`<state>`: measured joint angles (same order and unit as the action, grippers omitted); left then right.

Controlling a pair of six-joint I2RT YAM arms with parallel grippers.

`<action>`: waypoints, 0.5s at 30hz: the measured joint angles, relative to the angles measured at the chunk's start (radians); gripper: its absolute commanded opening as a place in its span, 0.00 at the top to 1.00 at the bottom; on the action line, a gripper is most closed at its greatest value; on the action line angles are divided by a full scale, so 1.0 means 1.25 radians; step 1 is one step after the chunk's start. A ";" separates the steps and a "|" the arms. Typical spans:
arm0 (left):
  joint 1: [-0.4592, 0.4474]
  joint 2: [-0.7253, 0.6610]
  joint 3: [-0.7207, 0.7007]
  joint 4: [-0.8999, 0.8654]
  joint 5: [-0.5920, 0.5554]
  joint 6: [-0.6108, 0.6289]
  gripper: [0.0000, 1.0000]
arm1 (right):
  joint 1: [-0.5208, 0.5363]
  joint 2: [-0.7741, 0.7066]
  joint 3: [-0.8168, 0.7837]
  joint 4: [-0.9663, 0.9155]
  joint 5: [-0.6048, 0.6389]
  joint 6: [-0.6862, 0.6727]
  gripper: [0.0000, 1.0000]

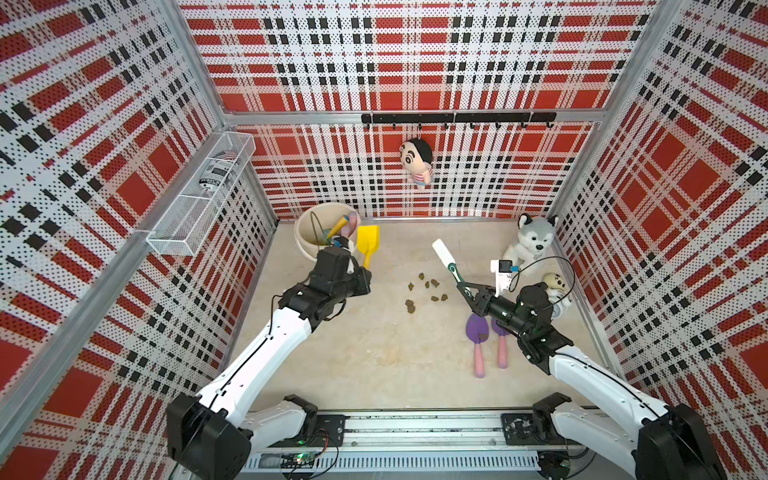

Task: Brush the soil off the hand trowel and place it into the bucket
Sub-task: Brush off the soil from the hand trowel, then place the hand trowel in the bucket.

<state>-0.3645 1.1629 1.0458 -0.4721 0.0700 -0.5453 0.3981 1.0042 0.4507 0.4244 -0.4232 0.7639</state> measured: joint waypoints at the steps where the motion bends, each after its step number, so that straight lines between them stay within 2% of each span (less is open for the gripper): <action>1: 0.029 0.002 0.007 0.026 0.028 -0.029 1.00 | 0.000 -0.001 -0.005 -0.001 0.001 0.002 1.00; 7: 0.182 0.070 0.009 0.241 0.213 -0.230 1.00 | 0.000 -0.018 -0.022 -0.012 0.004 0.015 1.00; 11: 0.240 0.124 -0.025 0.415 0.299 -0.388 1.00 | 0.000 -0.037 -0.022 -0.013 0.006 0.016 1.00; 15: 0.270 0.199 -0.058 0.601 0.358 -0.563 0.93 | 0.000 -0.063 -0.027 -0.015 0.012 0.018 1.00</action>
<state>-0.0265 1.4113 0.9730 0.2794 0.5179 -1.2491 0.3981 0.9257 0.4171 0.4057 -0.4088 0.7864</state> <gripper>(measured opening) 0.281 0.135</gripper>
